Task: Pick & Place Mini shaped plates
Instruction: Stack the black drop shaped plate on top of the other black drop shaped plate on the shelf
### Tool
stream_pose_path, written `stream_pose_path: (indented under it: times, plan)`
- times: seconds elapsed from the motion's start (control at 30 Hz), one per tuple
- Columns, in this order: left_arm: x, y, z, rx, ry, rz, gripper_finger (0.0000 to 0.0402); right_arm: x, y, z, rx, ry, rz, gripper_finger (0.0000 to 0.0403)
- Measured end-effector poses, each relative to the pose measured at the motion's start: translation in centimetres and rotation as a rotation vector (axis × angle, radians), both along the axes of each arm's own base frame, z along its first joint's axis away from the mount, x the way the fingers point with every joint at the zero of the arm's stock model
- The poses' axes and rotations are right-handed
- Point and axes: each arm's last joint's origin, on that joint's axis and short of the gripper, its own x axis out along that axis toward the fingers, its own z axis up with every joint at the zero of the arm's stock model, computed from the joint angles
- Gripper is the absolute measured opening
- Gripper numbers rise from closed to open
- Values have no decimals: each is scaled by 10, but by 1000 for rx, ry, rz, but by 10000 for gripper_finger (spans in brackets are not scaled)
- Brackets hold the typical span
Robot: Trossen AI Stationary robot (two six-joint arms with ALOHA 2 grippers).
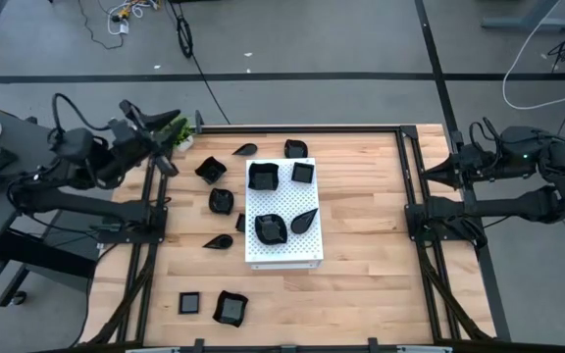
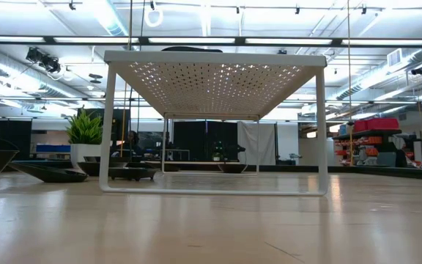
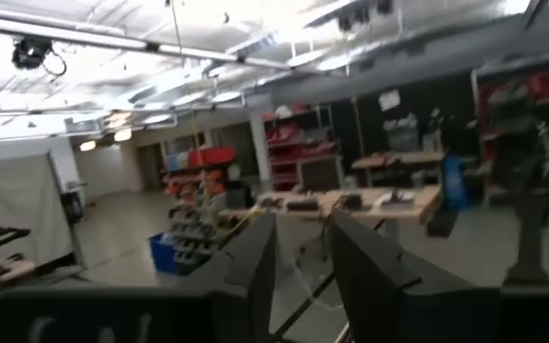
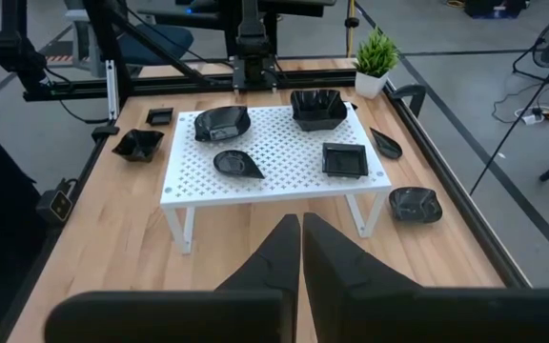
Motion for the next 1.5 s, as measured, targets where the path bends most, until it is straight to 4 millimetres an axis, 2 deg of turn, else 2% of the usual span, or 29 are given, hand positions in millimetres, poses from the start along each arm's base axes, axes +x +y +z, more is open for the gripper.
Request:
stream_pose_path:
  times: [0.43, 0.87, 1.2, 1.5]
  plan:
    - [14, 6, 23, 6, 190, 65, 153, 0, 0, 0, 0, 0, 0, 22]
    - [19, 22, 42, 23, 263, -64, 156, 0, 0, 0, 0, 0, 0, 22]
    - [34, 43, 44, 9, 317, -113, 156, 0, 0, 0, 0, 0, 0, 22]
    - [42, 74, 35, -29, 365, -75, 156, 0, 0, 0, 0, 0, 0, 22]
